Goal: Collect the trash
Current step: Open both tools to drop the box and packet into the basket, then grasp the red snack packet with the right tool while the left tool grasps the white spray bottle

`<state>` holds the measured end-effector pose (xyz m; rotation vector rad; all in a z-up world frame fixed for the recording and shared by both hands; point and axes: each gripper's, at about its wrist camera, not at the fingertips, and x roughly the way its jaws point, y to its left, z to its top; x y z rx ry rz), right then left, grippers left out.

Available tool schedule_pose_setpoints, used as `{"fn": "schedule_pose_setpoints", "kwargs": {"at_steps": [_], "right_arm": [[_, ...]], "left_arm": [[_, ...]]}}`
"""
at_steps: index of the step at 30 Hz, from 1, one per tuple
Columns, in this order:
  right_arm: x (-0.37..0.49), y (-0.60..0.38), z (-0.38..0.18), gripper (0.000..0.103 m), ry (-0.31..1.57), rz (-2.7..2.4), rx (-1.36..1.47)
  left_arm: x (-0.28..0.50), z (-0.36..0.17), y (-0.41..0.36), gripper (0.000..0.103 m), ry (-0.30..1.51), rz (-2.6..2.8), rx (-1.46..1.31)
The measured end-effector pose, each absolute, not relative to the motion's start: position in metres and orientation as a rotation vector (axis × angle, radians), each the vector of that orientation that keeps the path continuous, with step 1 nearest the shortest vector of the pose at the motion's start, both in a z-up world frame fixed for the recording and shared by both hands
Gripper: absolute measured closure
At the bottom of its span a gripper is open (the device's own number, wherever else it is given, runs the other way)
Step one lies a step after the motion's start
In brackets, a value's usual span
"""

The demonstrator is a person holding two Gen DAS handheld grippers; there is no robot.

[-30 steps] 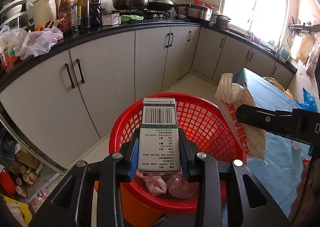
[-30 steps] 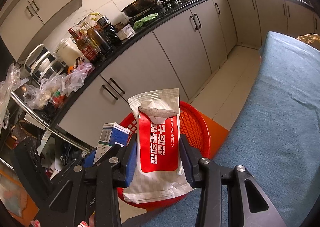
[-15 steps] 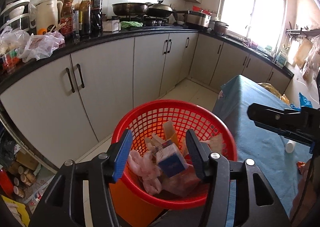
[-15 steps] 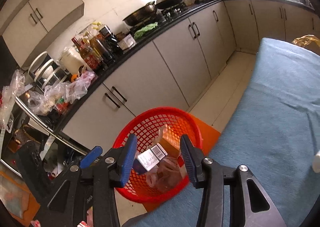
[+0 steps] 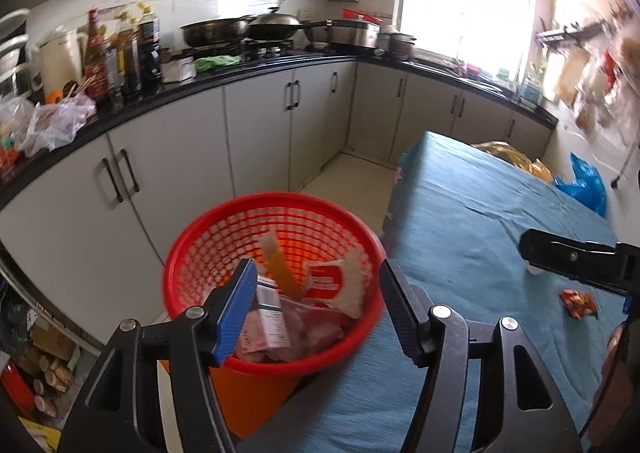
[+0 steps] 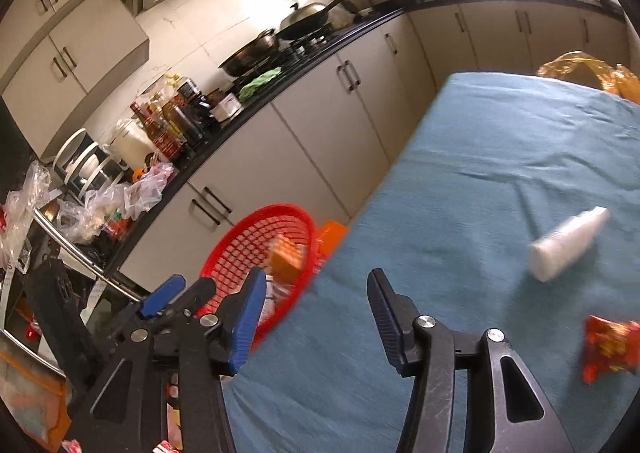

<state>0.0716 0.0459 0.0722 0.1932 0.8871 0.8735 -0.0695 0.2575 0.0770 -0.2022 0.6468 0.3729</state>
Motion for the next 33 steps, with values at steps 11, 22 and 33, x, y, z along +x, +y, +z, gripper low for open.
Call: {"fn": "schedule_pose_setpoints", "kwargs": {"at_steps": [11, 22, 33], "right_arm": [[0.128, -0.11, 0.042, 0.04, 0.94, 0.63, 0.19], [0.125, -0.126, 0.023, 0.034, 1.044, 0.874, 0.175], [0.11, -0.11, 0.013, 0.063, 1.018, 0.722, -0.016]], "left_arm": [[-0.052, 0.088, 0.168, 0.035, 0.691, 0.196, -0.076], [-0.01, 0.086, 0.093, 0.032, 0.788, 0.024, 0.019], [0.052, 0.086, 0.067, 0.028, 0.858, -0.034, 0.063]]}}
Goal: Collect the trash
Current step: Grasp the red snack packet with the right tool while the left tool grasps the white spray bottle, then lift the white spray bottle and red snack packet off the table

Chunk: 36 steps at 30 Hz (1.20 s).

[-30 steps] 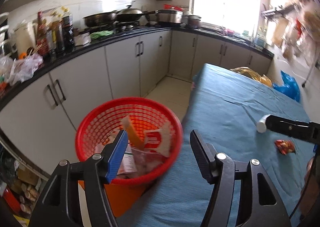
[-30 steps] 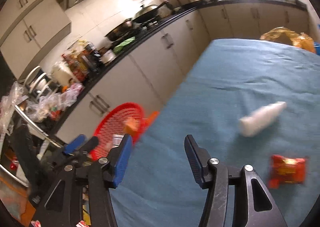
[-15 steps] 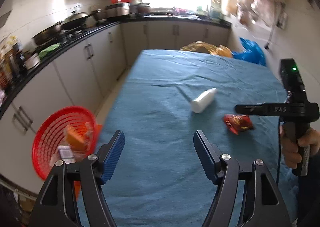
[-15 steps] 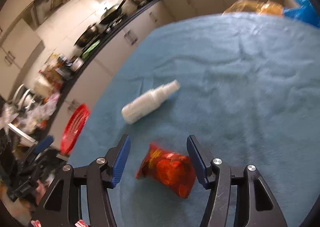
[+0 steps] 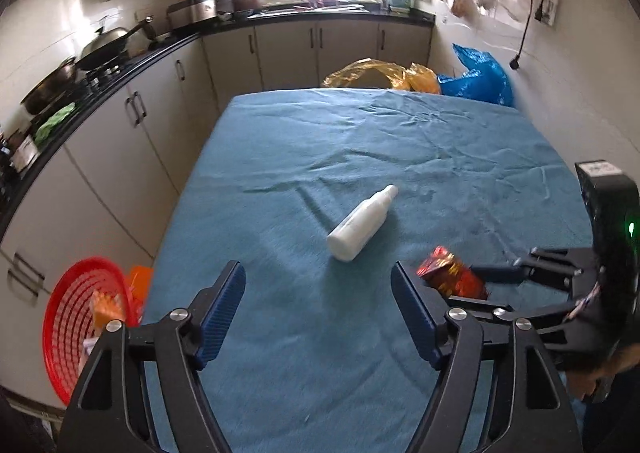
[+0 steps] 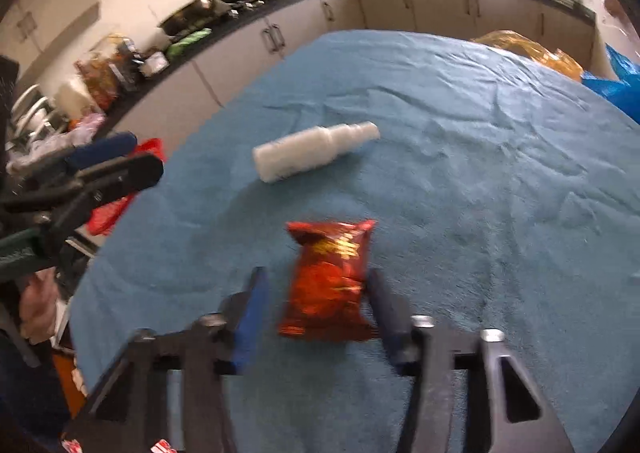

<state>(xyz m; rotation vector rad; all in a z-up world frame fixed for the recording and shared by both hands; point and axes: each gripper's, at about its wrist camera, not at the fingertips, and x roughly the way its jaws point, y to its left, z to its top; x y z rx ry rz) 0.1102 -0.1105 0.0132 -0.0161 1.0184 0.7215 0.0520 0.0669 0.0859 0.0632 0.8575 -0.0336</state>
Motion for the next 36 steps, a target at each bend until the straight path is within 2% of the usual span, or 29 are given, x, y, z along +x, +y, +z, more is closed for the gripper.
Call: {"fn": "schedule_pose_setpoints", "kwargs": {"at_steps": [6, 13, 16, 18, 21, 29, 36], "right_arm": [[0.112, -0.126, 0.019, 0.067, 1.009, 0.677, 0.017], [0.128, -0.162, 0.025, 0.068, 0.993, 0.543, 0.156], [0.128, -0.165, 0.031, 0.068, 0.976, 0.534, 0.193], [0.124, -0.167, 0.034, 0.068, 0.965, 0.537, 0.203], [0.122, -0.165, 0.037, 0.068, 0.95, 0.553, 0.208], [0.118, -0.15, 0.038, 0.068, 0.923, 0.591, 0.187], [0.106, -0.127, 0.036, 0.068, 0.882, 0.627, 0.144]], "left_arm": [[0.093, 0.068, 0.044, 0.028, 0.905, -0.039, 0.127], [0.133, 0.043, 0.029, 0.029, 0.923, 0.019, 0.219], [0.143, 0.03, 0.026, 0.044, 0.952, 0.009, 0.241], [0.148, 0.022, 0.026, 0.065, 0.973, 0.003, 0.226], [0.148, 0.016, 0.027, 0.074, 0.98, 0.0, 0.205], [0.117, 0.016, 0.055, 0.074, 0.932, 0.018, 0.056], [0.066, 0.026, 0.069, 0.074, 0.805, 0.082, -0.012]]}}
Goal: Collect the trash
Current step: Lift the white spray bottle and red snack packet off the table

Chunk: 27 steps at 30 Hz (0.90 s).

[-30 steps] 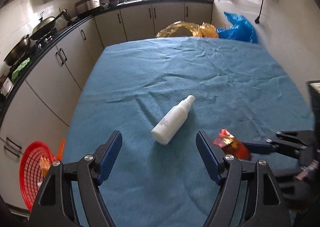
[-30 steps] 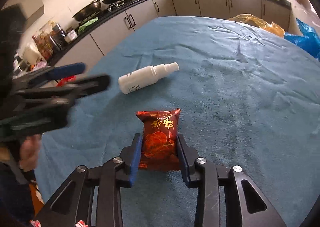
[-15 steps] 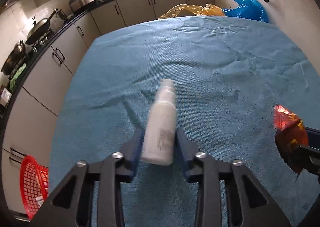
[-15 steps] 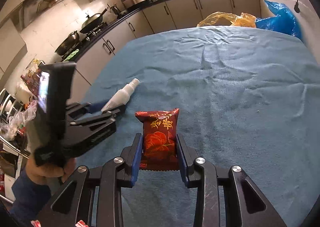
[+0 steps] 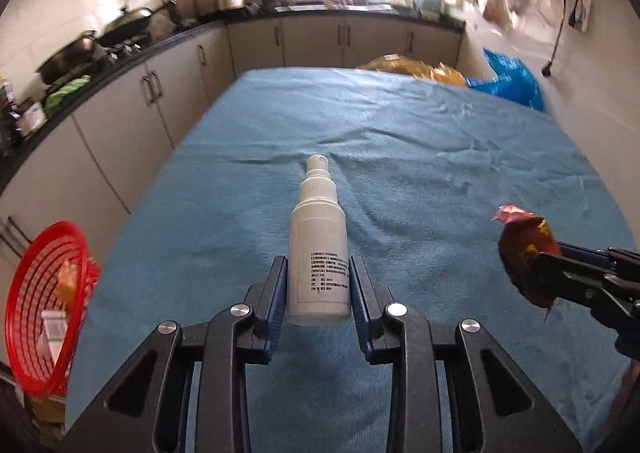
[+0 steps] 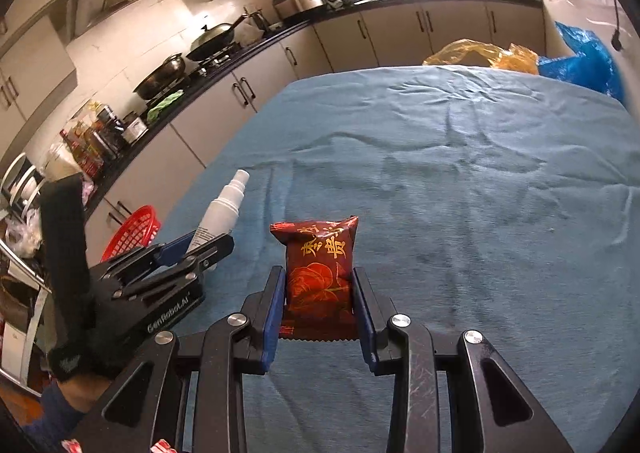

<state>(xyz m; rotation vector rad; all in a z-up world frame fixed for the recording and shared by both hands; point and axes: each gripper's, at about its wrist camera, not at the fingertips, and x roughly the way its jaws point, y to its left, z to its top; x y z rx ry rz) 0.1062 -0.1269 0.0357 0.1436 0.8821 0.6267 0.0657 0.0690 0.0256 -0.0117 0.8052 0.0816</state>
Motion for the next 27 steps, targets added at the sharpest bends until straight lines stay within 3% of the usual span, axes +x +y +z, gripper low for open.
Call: {"fn": "schedule_pose_setpoints", "kwargs": {"at_steps": [27], "right_arm": [[0.102, -0.117, 0.027, 0.068, 0.845, 0.614, 0.099]], "left_arm": [[0.043, 0.037, 0.063, 0.074, 0.653, 0.169, 0.062]]}}
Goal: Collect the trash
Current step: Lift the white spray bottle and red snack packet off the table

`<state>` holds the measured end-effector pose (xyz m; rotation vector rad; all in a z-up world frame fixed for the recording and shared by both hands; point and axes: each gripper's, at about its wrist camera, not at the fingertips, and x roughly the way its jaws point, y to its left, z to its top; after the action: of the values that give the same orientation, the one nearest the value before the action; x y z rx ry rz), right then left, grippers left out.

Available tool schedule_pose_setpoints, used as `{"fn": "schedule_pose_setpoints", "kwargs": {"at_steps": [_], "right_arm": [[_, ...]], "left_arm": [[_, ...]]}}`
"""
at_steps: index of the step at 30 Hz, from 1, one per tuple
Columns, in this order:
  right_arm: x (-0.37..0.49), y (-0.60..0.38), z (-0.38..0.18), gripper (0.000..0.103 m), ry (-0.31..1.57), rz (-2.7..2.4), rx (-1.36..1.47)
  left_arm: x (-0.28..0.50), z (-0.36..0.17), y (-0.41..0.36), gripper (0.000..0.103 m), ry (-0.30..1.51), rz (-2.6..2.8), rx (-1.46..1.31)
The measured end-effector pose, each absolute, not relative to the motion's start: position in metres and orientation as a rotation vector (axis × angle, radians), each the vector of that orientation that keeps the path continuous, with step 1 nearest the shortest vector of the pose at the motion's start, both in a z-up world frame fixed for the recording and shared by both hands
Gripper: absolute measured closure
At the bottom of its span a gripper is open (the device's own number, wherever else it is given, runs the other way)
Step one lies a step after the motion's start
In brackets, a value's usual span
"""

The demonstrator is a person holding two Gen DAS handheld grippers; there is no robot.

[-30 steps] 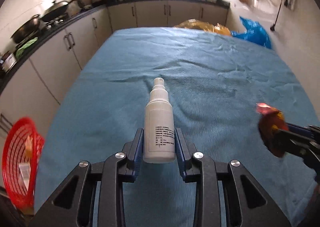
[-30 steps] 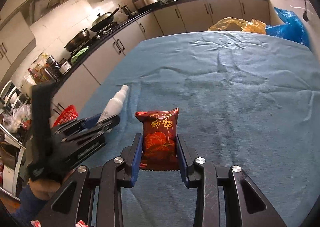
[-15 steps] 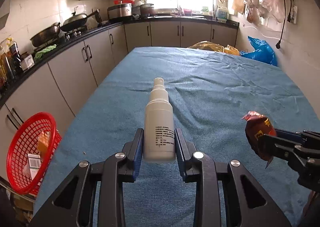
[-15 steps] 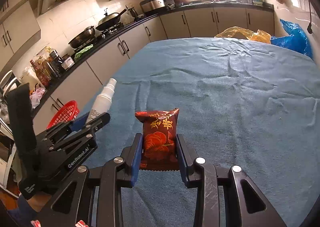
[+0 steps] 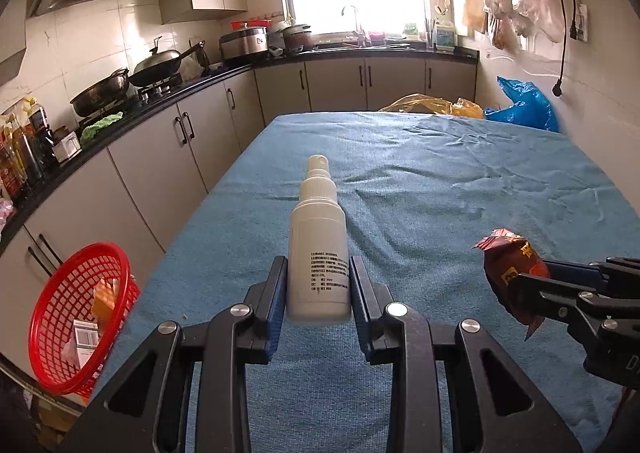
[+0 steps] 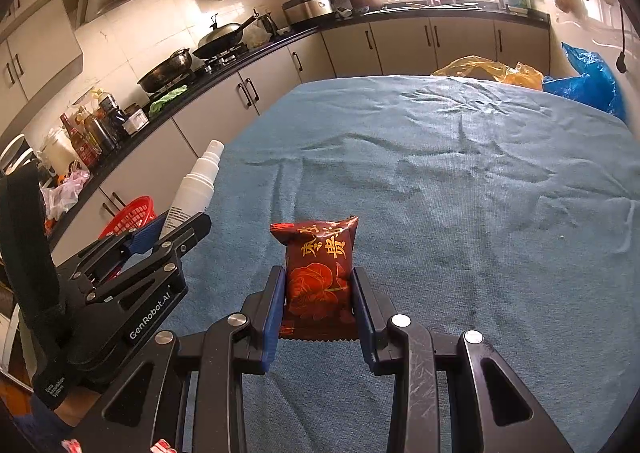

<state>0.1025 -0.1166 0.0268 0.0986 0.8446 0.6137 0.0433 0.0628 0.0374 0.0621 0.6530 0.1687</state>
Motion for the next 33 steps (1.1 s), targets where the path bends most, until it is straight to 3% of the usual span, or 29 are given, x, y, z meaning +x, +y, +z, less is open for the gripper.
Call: {"fn": "schedule_pose_setpoints", "kwargs": {"at_steps": [33], "right_arm": [[0.1002, -0.1154, 0.0301, 0.068, 0.829, 0.608, 0.106]], "left_arm": [[0.0413, 0.0406, 0.0672, 0.074, 0.637, 0.177, 0.068]]}}
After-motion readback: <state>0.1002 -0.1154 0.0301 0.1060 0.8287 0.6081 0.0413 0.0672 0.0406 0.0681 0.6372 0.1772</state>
